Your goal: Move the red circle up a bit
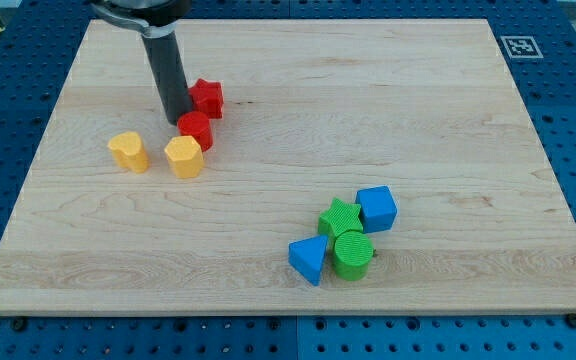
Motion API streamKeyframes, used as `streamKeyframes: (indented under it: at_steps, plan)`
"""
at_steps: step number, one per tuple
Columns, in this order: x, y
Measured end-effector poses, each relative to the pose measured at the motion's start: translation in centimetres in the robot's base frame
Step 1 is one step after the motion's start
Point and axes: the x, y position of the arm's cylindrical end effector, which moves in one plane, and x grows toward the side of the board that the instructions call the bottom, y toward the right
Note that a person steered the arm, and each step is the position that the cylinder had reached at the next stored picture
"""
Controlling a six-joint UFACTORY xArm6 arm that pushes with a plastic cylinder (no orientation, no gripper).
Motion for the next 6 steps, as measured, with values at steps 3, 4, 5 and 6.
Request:
streamKeyframes:
  at_steps: [3,4,5,6]
  plan:
    - [2.0,10.7]
    - [6.3,11.5]
    - [7.5,10.0]
    - [4.4,6.1]
